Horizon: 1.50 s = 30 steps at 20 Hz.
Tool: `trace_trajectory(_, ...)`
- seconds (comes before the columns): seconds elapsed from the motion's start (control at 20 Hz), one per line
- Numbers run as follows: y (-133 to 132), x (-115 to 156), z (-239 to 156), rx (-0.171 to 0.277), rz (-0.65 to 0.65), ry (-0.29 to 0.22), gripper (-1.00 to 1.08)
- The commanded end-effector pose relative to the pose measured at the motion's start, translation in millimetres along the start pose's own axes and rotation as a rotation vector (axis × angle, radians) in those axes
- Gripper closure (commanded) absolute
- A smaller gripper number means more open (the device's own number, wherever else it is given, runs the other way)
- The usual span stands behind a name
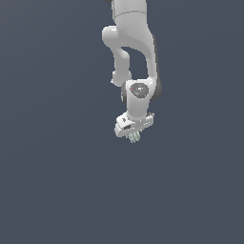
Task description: Pick up the object and move it to a goal position.
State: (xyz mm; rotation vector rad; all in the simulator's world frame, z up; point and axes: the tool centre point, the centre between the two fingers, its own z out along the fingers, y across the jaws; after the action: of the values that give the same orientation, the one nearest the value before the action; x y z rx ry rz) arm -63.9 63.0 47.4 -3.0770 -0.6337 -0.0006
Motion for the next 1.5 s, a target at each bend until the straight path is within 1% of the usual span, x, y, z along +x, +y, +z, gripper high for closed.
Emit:
trace_trajectory(0.0, 0, 0, 1, 0.0, 0.0, 0.0, 1.08)
trace_trajectory(0.45, 1, -1, 0, -0.001, 0.0, 0.001, 1.08)
trace_trajectory(0.7, 14, -12, -2, -0.001, 0.0, 0.001, 1.08)
trace_trajectory(0.85, 28, -25, -3, -0.001, 0.0, 0.001, 1.08)
trace_trajectory(1.05, 54, -47, -5, 0.0, 0.0, 0.001, 1.08)
trace_trajectory(1.45, 121, -104, -10, 0.0, 0.0, 0.0, 1.08)
